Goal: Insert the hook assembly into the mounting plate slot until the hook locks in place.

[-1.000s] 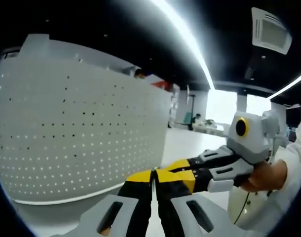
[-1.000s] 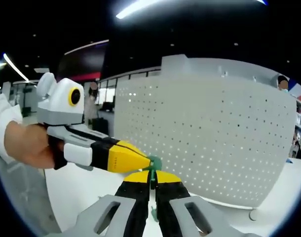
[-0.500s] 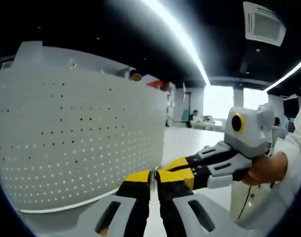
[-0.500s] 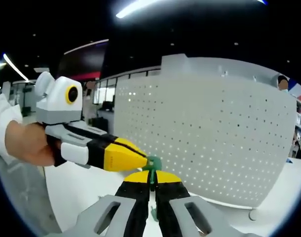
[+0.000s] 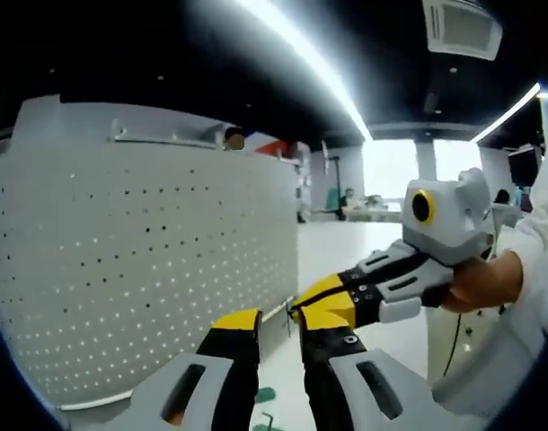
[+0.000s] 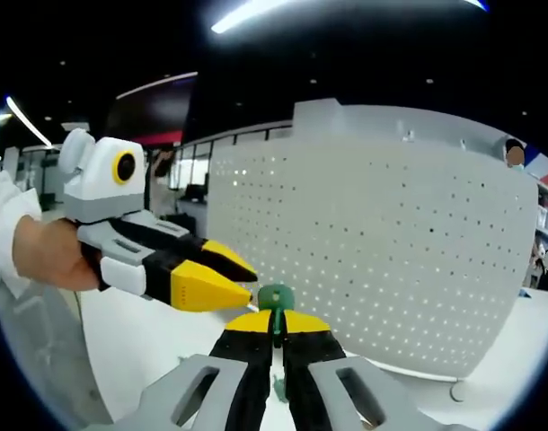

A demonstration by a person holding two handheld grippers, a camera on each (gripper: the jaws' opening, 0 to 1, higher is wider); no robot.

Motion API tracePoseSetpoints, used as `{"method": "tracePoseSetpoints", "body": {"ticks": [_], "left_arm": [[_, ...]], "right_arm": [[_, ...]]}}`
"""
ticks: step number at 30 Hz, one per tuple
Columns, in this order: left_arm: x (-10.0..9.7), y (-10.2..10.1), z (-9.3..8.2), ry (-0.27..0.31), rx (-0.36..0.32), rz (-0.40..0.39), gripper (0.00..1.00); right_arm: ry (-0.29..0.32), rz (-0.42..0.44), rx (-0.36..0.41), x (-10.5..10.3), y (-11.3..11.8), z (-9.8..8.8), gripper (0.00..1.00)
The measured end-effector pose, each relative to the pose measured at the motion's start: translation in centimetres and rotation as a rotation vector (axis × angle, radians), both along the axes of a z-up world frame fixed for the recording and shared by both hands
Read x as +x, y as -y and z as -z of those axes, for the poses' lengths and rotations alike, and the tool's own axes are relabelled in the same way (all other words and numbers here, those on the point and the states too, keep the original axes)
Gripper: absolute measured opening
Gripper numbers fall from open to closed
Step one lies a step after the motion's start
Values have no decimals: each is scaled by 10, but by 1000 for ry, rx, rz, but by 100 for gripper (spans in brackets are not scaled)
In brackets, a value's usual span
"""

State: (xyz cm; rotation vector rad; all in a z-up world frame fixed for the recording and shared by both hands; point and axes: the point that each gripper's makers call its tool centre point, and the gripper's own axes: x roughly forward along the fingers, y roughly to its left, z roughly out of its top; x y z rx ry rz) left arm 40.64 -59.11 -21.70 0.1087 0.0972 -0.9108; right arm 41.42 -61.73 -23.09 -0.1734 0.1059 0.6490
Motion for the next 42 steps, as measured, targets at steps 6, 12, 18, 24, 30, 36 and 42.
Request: {"method": "tracePoseSetpoints", "body": {"ticks": [6, 12, 18, 24, 30, 36, 42], "left_arm": [[1, -12, 1, 37, 59, -13, 26], [1, -24, -2, 75, 94, -35, 31], [4, -37, -4, 84, 89, -73, 41], [3, -47, -5, 87, 88, -88, 49], [2, -58, -3, 99, 117, -99, 58], [2, -70, -2, 120, 135, -115, 63], [3, -80, 7, 133, 177, -135, 69]], "right_arm": [[-1, 6, 0, 1, 1, 0, 0], [3, 12, -3, 3, 2, -1, 1], [2, 30, -10, 7, 4, -2, 1], [10, 42, -19, 10, 6, -5, 1], [13, 53, -13, 14, 8, -10, 1], [12, 69, -13, 18, 10, -13, 1], [23, 78, -18, 24, 11, -19, 1]]}}
